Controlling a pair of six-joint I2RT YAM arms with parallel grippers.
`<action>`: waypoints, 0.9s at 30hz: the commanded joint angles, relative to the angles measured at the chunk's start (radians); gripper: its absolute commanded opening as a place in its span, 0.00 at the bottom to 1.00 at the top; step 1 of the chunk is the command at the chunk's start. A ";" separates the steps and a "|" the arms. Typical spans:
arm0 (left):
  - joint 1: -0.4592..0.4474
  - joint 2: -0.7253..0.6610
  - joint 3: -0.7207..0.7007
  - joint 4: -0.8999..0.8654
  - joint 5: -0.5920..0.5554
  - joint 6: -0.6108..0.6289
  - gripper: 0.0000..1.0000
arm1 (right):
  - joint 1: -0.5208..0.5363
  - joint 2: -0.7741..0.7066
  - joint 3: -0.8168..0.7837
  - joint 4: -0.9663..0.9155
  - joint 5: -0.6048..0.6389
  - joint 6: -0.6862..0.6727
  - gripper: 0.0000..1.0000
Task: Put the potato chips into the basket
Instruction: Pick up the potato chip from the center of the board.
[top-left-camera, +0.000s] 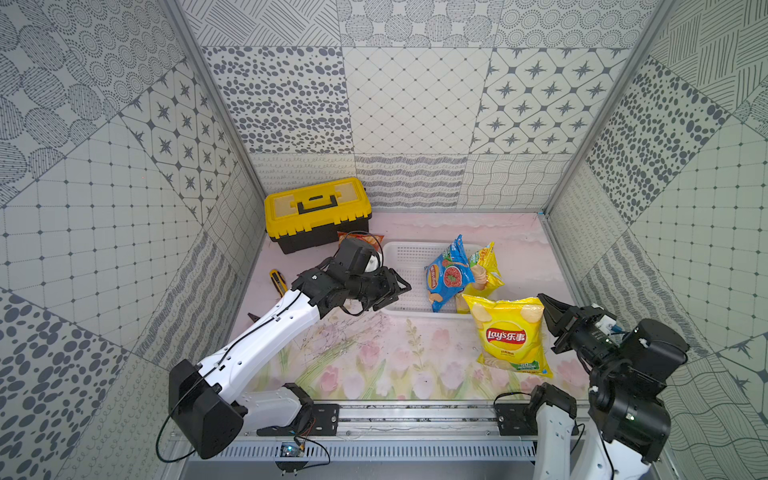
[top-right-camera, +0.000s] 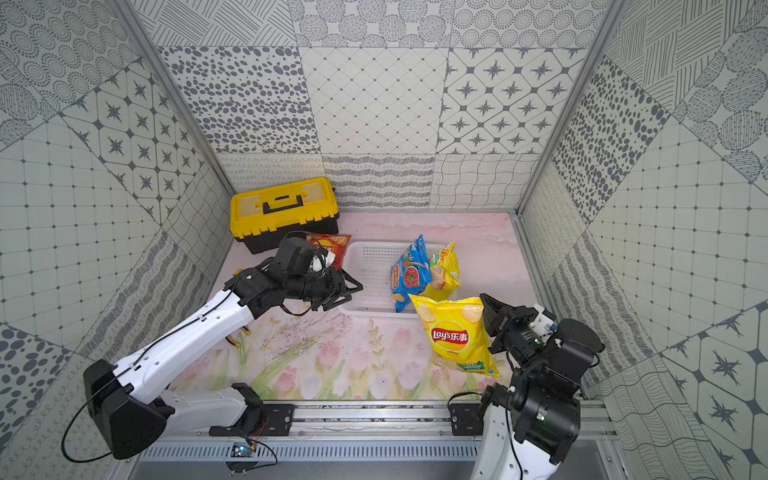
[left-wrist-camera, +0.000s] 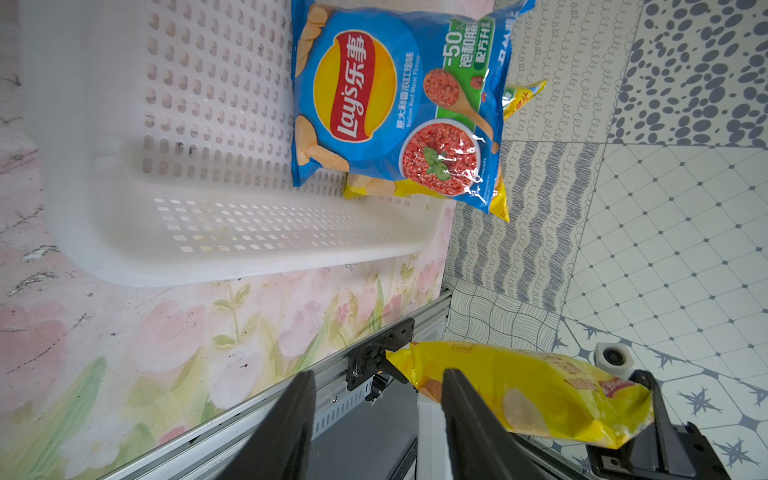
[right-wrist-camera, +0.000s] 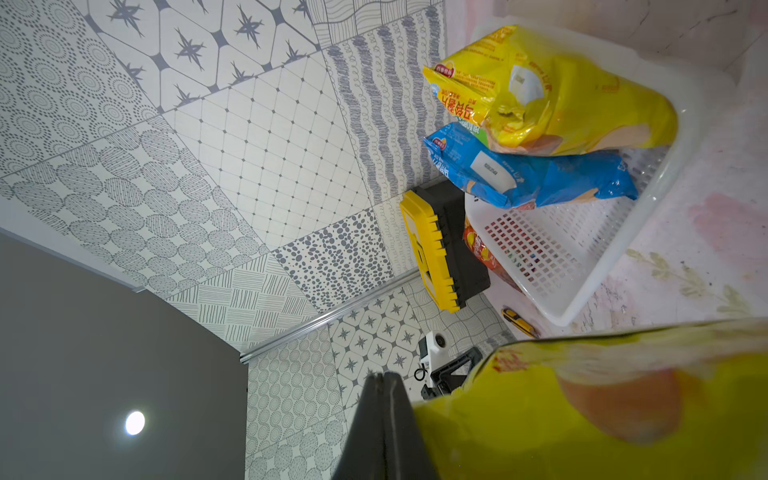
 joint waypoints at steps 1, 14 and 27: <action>0.004 0.017 0.104 0.032 0.069 0.165 0.56 | -0.002 0.053 0.044 0.062 -0.126 -0.094 0.00; -0.173 0.058 0.456 -0.216 0.019 0.729 0.66 | 0.241 0.189 0.065 0.004 -0.112 -0.270 0.00; -0.462 0.104 0.602 -0.381 -0.179 0.953 0.68 | 0.659 0.346 0.071 0.203 0.134 -0.181 0.00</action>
